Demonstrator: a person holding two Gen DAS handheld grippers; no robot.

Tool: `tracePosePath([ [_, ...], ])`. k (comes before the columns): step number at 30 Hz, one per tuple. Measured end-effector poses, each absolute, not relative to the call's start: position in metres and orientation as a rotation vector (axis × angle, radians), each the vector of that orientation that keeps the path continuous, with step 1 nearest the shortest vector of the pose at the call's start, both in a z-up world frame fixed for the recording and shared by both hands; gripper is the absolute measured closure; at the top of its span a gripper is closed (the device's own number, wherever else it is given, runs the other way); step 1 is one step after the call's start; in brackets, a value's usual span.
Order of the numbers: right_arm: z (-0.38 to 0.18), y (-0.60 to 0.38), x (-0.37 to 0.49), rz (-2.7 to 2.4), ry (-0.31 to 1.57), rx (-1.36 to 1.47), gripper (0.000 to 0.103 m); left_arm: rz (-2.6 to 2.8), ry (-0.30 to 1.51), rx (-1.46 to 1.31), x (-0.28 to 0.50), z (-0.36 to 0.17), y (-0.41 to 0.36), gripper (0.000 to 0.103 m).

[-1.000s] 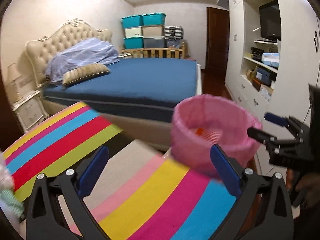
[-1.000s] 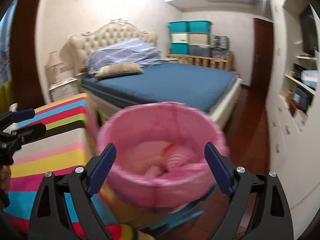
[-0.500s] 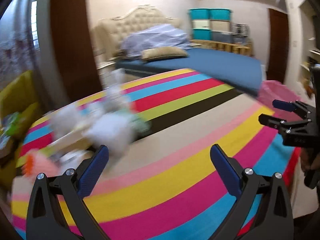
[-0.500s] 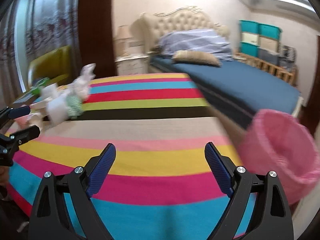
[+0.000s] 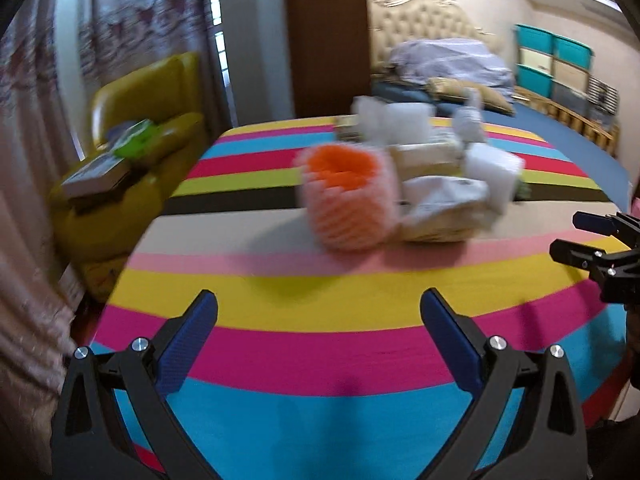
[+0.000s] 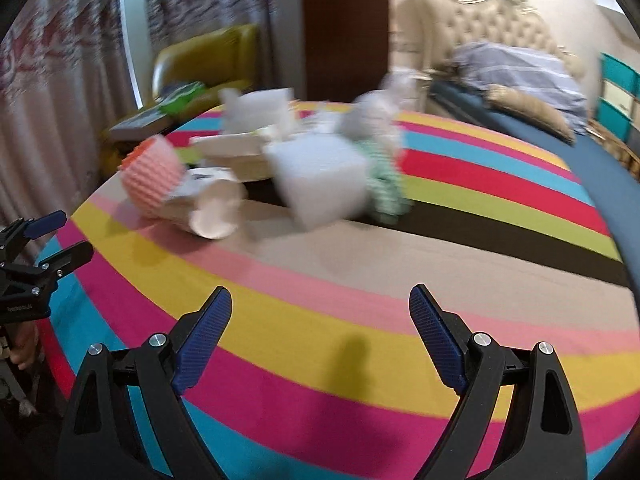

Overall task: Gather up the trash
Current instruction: 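Grasp the orange foam fruit net with the left tool while the right tool grasps the paper cup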

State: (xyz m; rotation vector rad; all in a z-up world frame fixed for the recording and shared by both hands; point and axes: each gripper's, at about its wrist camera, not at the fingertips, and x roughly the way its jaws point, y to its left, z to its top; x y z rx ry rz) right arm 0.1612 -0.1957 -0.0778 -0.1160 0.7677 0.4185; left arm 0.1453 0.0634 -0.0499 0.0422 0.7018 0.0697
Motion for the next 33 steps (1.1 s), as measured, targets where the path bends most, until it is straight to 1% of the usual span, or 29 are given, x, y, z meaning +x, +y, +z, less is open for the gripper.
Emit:
tracePosePath([
  [9, -0.082, -0.113, 0.203, 0.501, 0.816, -0.2, 0.019, 0.092, 0.716, -0.041, 0.13, -0.055, 0.103, 0.005],
  [17, -0.088, -0.085, 0.225, 0.517, 0.855, -0.234, 0.019, 0.074, 0.72, -0.082, 0.116, -0.054, 0.107, 0.005],
  [18, -0.088, -0.086, 0.226, 0.524, 0.861, -0.227, 0.021, 0.067, 0.723, -0.087, 0.116, -0.054, 0.106, 0.005],
  [19, -0.087, -0.086, 0.225, 0.534, 0.856, -0.212, 0.032, 0.06, 0.728, -0.091, 0.117, -0.055, 0.104, 0.005],
  [21, -0.084, -0.089, 0.223, 0.536, 0.831, -0.188, 0.042, 0.052, 0.734, -0.093, 0.118, -0.056, 0.1, 0.005],
  [22, -0.083, -0.092, 0.223, 0.529, 0.822, -0.19, 0.044, 0.047, 0.739, -0.092, 0.12, -0.056, 0.097, 0.005],
  [33, -0.075, -0.131, 0.199, 0.517, 0.752, -0.152, 0.046, 0.015, 0.773, -0.113, 0.159, -0.054, 0.071, 0.005],
])
